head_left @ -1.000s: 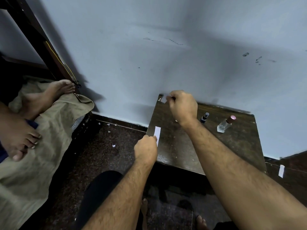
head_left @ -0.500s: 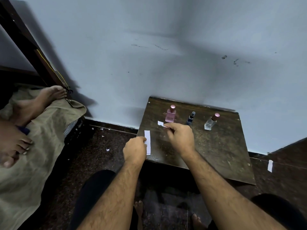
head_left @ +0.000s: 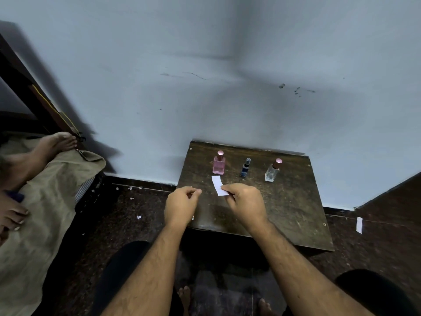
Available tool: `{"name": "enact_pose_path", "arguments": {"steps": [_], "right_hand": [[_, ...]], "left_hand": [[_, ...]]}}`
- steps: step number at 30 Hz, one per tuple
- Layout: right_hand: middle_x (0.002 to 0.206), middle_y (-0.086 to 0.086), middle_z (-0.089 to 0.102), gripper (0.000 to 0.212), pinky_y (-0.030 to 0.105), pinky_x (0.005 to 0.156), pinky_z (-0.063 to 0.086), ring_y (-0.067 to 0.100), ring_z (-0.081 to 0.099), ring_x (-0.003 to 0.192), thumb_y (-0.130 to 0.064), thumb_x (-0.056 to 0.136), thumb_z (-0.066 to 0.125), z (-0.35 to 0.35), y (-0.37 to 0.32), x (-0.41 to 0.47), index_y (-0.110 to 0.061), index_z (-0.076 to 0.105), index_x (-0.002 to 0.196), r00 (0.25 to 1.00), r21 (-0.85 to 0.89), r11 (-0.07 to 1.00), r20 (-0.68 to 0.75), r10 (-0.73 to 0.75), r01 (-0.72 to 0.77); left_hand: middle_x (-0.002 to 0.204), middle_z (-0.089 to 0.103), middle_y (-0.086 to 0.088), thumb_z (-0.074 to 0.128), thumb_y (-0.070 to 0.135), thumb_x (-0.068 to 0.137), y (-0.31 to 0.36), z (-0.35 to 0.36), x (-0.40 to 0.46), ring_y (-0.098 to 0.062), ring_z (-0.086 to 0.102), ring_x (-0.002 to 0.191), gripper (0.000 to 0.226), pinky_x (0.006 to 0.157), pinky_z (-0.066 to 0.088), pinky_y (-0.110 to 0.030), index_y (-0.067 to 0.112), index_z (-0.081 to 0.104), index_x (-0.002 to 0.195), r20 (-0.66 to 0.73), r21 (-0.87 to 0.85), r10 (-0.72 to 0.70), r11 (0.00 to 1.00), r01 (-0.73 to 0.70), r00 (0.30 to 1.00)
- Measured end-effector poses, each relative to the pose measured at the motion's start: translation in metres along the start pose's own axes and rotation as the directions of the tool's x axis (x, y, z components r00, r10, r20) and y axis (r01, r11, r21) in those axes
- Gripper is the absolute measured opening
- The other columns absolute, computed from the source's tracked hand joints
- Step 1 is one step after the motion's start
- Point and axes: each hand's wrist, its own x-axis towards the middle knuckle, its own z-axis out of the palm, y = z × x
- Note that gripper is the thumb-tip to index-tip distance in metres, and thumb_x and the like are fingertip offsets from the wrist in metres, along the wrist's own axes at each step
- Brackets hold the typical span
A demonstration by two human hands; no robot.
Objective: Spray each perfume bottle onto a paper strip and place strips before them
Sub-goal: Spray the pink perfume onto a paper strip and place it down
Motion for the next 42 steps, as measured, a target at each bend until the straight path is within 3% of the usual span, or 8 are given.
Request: {"name": "enact_pose_path", "arguments": {"steps": [4,12,16,19,25,29,35,42], "right_hand": [[0.09,-0.006,0.076,0.022,0.025,0.065,0.055,0.017,0.071,0.079,-0.013,0.073,0.072,0.002,0.002,-0.004,-0.022,0.077,0.092,0.993,-0.005,0.994,0.027,-0.112,0.112],[0.093,-0.009,0.075,0.027,0.027,0.059,0.056,0.015,0.071,0.08,-0.017,0.073,0.059,0.005,0.008,-0.009,-0.024,0.076,0.093,0.972,-0.048,0.972,0.053,-0.228,0.23],[0.095,-0.006,0.076,0.026,0.03,0.076,0.057,0.012,0.071,0.084,-0.012,0.084,0.061,0.009,0.015,-0.007,-0.024,0.074,0.103,0.988,0.127,0.985,0.113,0.102,-0.116],[0.088,0.003,0.076,0.012,0.033,0.066,0.058,0.015,0.071,0.075,-0.015,0.091,0.062,0.008,0.007,-0.001,-0.023,0.071,0.093,0.85,0.513,0.677,0.305,0.43,-0.527],[0.08,0.005,0.069,0.018,0.024,0.05,0.045,0.014,0.061,0.062,-0.017,0.084,0.074,0.005,-0.003,0.006,-0.009,0.07,0.1,0.736,0.589,0.444,0.506,0.45,-0.676],[0.07,0.013,0.061,0.022,0.015,0.042,0.041,0.005,0.057,0.046,0.008,0.082,0.068,0.008,-0.006,0.011,0.005,0.064,0.104,0.746,0.601,0.446,0.495,0.444,-0.664],[0.068,0.009,0.063,0.017,0.016,0.046,0.042,0.01,0.059,0.053,0.007,0.081,0.068,0.013,-0.001,0.02,-0.007,0.067,0.09,0.767,0.525,0.559,0.425,0.481,-0.641],[0.09,-0.006,0.07,0.013,0.028,0.086,0.052,0.011,0.065,0.087,-0.016,0.084,0.069,0.015,0.008,0.046,-0.021,0.071,0.096,0.838,0.323,0.777,0.122,0.532,-0.541]], "left_hand": [[0.077,0.073,0.005,0.059,0.044,0.094,0.019,0.004,-0.001,-0.007,0.048,0.049,0.034,0.045,0.034,-0.02,0.017,0.075,0.084,0.256,-0.517,-0.039,0.839,0.17,0.966],[0.057,0.053,0.005,0.06,0.018,0.095,0.03,0.013,0.003,-0.005,0.034,0.044,0.018,0.036,0.017,-0.016,0.013,0.06,0.077,0.371,-0.706,-0.153,0.595,0.386,0.916],[0.063,0.055,0.0,0.064,0.02,0.094,0.025,0.017,0.003,-0.005,0.036,0.045,0.016,0.035,0.021,-0.015,0.01,0.064,0.081,0.269,-0.743,-0.185,0.585,0.326,0.945],[0.063,0.055,0.0,0.068,0.021,0.091,0.023,0.016,0.002,-0.005,0.04,0.046,0.018,0.035,0.023,-0.016,0.012,0.065,0.076,0.188,-0.742,-0.211,0.61,0.279,0.959],[0.067,0.059,0.002,0.07,0.018,0.089,0.023,0.012,0.001,-0.003,0.045,0.046,0.018,0.037,0.024,-0.016,0.015,0.061,0.074,0.169,-0.774,-0.235,0.569,0.277,0.957],[0.071,0.062,0.002,0.069,0.018,0.09,0.023,0.007,0.002,-0.006,0.044,0.049,0.014,0.036,0.024,-0.016,0.013,0.063,0.079,0.196,-0.788,-0.245,0.538,0.301,0.95],[0.074,0.062,-0.001,0.066,0.018,0.092,0.018,0.004,0.007,-0.008,0.044,0.052,0.017,0.035,0.022,-0.016,0.015,0.063,0.076,0.222,-0.806,-0.25,0.496,0.322,0.942],[0.069,0.057,0.0,0.068,0.018,0.09,0.015,0.003,0.013,-0.006,0.046,0.052,0.016,0.041,0.029,-0.017,0.012,0.064,0.075,0.179,-0.762,-0.254,0.576,0.297,0.951]]}}
